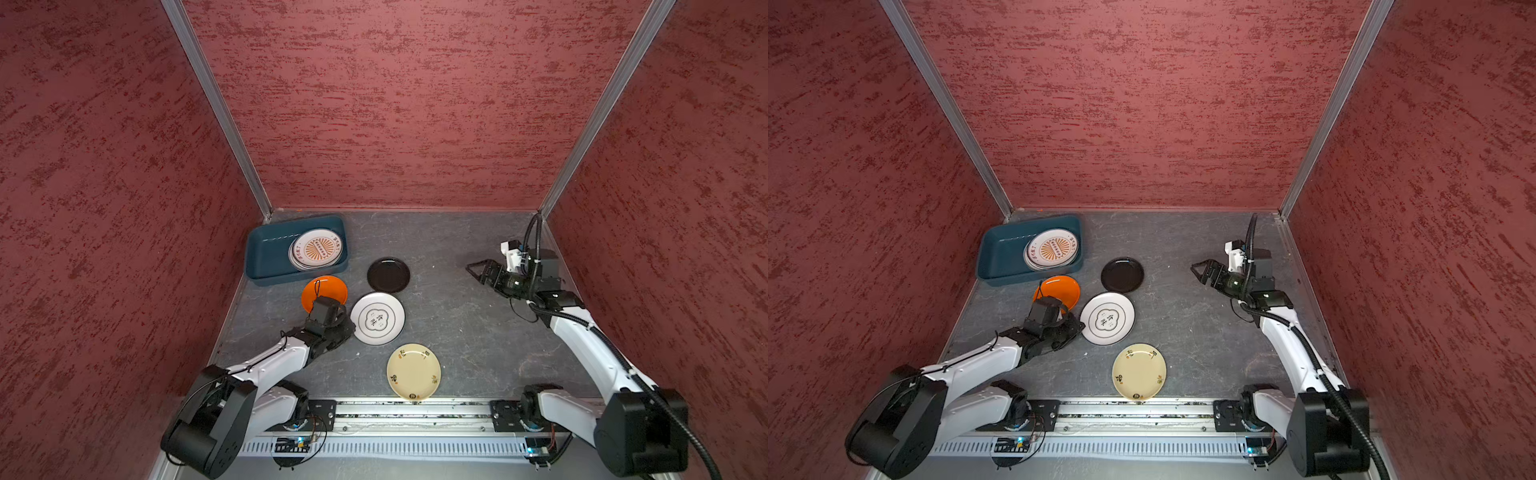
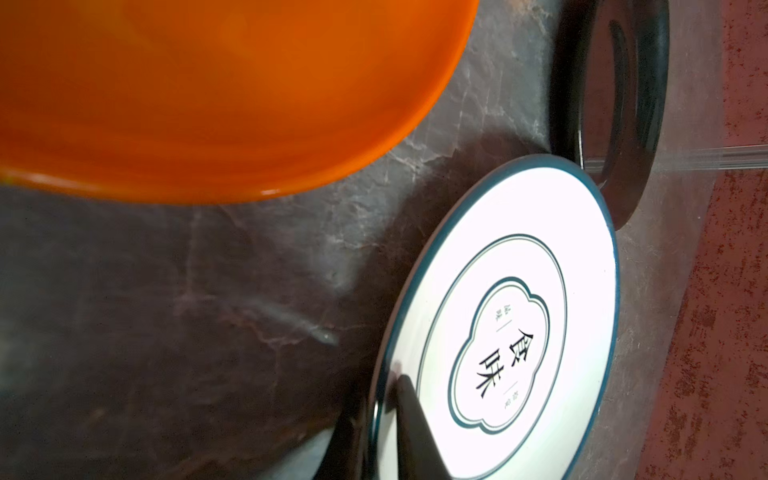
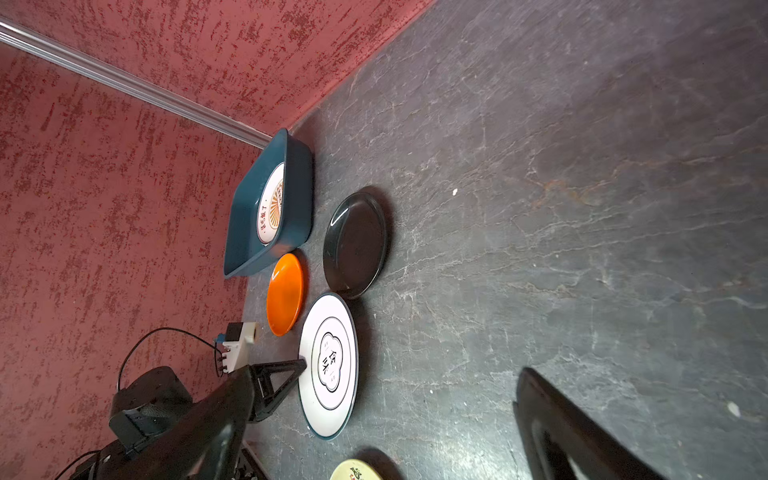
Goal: Place the plates into the plastic bin on the countertop
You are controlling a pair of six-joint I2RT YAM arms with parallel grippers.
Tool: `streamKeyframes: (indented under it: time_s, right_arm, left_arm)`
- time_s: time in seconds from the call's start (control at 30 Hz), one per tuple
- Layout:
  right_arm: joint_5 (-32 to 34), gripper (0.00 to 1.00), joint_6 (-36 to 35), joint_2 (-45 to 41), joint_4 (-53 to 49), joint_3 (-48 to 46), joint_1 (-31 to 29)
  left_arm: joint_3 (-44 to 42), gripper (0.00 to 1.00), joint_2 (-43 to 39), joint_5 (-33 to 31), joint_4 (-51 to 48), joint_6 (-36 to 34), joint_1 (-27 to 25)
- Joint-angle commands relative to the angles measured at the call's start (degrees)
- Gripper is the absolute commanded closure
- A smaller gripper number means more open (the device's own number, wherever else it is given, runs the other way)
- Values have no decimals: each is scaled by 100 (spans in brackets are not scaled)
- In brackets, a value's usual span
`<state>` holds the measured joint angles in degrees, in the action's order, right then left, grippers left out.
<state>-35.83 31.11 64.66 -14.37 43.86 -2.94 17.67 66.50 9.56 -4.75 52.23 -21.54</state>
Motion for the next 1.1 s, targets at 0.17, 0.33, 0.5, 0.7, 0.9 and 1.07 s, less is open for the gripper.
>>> streamKeyframes:
  time_s: [0.17, 0.33, 0.5, 0.7, 0.9, 1.07]
  right_arm:
    - [-73, 1, 10, -59, 189, -50, 61]
    - [-108, 1, 41, -59, 216, -48, 90]
    - [-196, 1, 79, -68, 277, -48, 90]
    - [-334, 1, 105, -57, 329, -69, 92]
    - [-354, 1, 142, -164, 367, -177, 96]
    - [-471, 1, 270, -221, 534, -281, 109]
  left_arm:
    - [-154, 89, 83, -207, -891, -6, -17]
    - [-106, 100, -273, -275, -1091, -23, -9]
    - [5, 100, -543, -407, -1385, -46, -6]
    - [120, 100, -936, -314, -1481, 126, 48]
    - [249, 100, -1322, -93, -1381, 277, 115]
    - [402, 100, -1472, -29, -1365, 381, 127]
